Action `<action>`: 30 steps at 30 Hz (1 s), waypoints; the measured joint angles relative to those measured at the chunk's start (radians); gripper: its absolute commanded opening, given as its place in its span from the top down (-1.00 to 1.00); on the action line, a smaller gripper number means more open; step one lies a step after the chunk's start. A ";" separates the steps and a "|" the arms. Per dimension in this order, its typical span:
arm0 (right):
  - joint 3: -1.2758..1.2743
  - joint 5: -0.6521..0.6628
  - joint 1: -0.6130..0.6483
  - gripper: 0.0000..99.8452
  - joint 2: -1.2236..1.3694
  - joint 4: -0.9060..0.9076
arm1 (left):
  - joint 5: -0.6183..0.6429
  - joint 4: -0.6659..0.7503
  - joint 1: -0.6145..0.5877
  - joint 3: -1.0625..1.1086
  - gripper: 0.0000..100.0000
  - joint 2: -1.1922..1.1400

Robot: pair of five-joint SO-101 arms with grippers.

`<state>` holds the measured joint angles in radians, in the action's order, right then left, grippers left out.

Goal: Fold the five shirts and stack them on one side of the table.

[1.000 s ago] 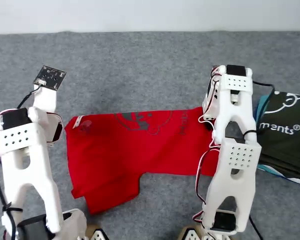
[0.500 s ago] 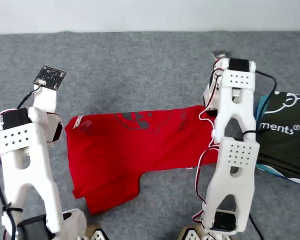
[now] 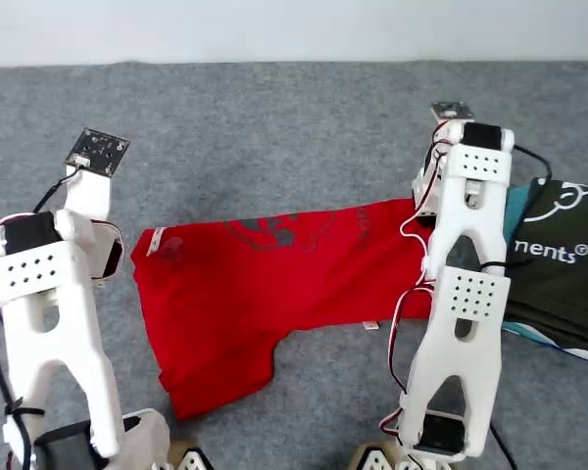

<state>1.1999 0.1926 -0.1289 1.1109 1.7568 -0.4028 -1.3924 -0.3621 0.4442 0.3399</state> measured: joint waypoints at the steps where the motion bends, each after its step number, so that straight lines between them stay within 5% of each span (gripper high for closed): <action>1: 0.000 0.000 0.000 0.60 0.000 0.000 | 0.000 0.000 0.002 0.000 0.99 0.000; 7: -0.060 0.017 -0.002 0.59 -0.098 0.000 | 0.008 -0.060 0.092 -0.083 0.99 0.002; 13: -0.267 0.083 -0.002 0.99 -0.345 0.000 | 0.117 -0.074 0.199 -0.170 0.98 0.002; 22: -0.672 0.117 0.008 0.98 -0.514 0.000 | 0.186 -0.069 0.387 -0.175 0.99 -0.147; 30: -0.709 0.181 0.038 0.98 -0.420 -0.005 | 0.186 0.014 0.419 -0.292 0.99 -0.428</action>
<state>0.4910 0.3736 -0.0905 0.6905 1.7522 -0.2171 -1.3786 0.0568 0.1527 -0.0882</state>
